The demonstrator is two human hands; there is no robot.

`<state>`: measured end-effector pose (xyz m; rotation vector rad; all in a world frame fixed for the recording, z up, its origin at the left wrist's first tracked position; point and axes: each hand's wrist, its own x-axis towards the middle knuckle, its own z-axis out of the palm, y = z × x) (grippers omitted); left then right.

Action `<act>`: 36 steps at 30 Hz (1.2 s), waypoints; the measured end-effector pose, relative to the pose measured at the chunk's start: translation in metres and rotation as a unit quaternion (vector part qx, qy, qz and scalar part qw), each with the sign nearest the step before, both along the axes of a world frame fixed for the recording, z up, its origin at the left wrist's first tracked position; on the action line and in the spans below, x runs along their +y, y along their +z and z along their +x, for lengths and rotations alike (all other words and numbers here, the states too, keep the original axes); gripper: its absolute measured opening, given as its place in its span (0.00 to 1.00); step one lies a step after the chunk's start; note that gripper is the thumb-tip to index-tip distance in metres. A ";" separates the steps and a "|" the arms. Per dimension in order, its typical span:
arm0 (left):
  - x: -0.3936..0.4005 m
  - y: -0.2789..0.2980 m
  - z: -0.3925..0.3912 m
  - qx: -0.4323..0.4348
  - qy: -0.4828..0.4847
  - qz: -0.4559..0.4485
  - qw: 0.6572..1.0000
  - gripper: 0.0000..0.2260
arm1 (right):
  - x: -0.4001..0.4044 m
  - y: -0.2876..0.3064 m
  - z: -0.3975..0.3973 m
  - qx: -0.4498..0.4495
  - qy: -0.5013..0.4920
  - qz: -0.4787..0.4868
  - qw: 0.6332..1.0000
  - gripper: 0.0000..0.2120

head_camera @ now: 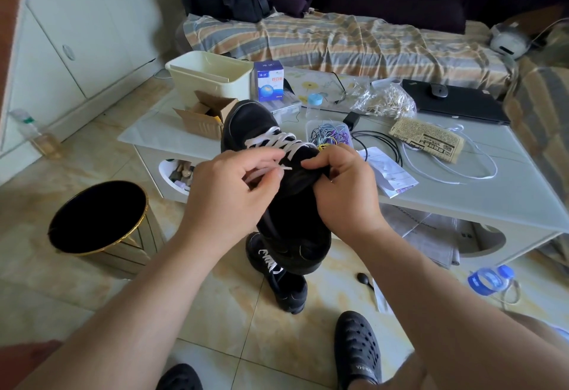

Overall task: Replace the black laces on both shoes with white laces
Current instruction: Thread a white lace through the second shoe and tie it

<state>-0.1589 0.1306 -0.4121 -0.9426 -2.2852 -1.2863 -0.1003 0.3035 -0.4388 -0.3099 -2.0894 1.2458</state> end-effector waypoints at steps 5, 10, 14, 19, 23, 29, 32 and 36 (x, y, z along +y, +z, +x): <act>0.000 0.003 -0.004 0.039 0.057 -0.076 0.995 0.04 | -0.002 0.002 0.000 0.017 -0.012 0.029 0.999 0.26; 0.002 -0.002 -0.008 0.054 0.084 -0.115 0.988 0.05 | -0.003 -0.001 0.000 0.021 -0.012 0.059 0.998 0.22; 0.005 -0.002 -0.009 0.051 0.071 -0.086 0.992 0.04 | -0.006 0.004 0.000 0.015 -0.019 0.054 0.998 0.22; 0.007 0.002 -0.007 0.017 0.079 -0.057 0.995 0.03 | -0.007 0.008 0.000 0.022 -0.021 0.057 0.998 0.24; 0.008 -0.001 -0.005 -0.029 0.112 -0.089 0.989 0.03 | -0.011 0.004 0.000 0.022 -0.011 0.082 0.996 0.20; 0.013 -0.004 -0.005 -0.232 0.037 0.033 0.972 0.06 | -0.010 0.006 0.001 0.040 -0.015 0.073 0.996 0.22; 0.021 -0.011 -0.002 -0.377 0.009 0.144 0.915 0.10 | -0.011 0.007 0.002 0.050 -0.016 0.122 0.991 0.18; 0.024 -0.012 0.003 -0.370 0.017 0.170 0.913 0.06 | -0.012 0.006 0.001 0.064 -0.026 0.144 0.987 0.18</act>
